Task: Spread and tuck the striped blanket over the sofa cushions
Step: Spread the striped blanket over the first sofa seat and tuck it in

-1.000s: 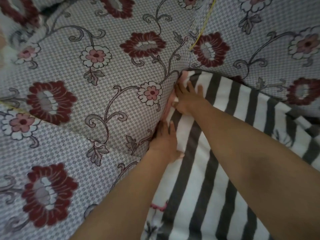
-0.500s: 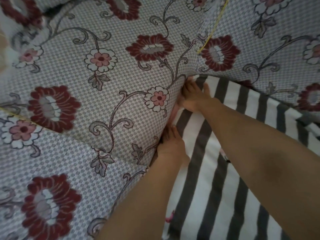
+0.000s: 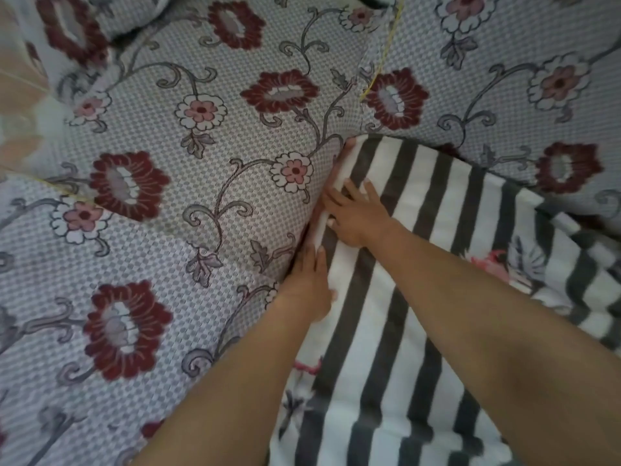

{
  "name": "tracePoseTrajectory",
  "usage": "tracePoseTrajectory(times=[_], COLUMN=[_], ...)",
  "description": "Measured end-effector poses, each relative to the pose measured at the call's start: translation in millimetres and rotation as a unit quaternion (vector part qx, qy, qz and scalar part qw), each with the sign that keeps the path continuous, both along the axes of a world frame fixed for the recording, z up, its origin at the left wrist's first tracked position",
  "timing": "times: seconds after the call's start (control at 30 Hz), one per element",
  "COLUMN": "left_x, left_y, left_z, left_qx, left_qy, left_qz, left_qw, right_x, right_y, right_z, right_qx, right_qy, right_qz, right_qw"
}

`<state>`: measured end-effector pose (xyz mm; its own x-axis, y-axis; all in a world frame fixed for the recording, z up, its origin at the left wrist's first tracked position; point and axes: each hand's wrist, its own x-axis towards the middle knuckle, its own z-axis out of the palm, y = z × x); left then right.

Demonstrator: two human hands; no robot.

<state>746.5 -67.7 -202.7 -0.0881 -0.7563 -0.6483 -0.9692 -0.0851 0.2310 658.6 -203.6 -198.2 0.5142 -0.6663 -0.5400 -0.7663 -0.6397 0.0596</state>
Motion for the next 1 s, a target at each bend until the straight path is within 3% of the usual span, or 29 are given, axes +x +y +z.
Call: tracePoseTrajectory(times=[0.23, 0.4, 0.53, 0.67, 0.87, 1.0], left_x=[-4, -9, -14, -15, -8, -5], left_y=[101, 202, 263, 307, 340, 346], left_z=[19, 30, 38, 38, 8, -7], left_qx=[0.042, 0.046, 0.019, 0.052, 0.043, -0.019], left_qy=[0.018, -0.025, -0.021, -0.033, -0.044, -0.033], left_qz=[0.004, 0.011, 0.141, 0.261, 0.357, 0.39], left_qw=[0.999, 0.999, 0.99, 0.963, 0.932, 0.92], right_x=[-68, -93, -85, -61, -29, -9], right_y=[115, 198, 256, 296, 337, 352], right_z=[43, 61, 70, 64, 37, 17], right_qx=[0.03, 0.074, 0.116, 0.106, 0.085, 0.041], right_qy=[-0.023, -0.066, -0.095, -0.14, -0.179, -0.163], right_qz=[0.091, 0.128, 0.129, 0.131, 0.135, 0.079], right_qw=[0.995, 0.987, 0.98, 0.976, 0.971, 0.982])
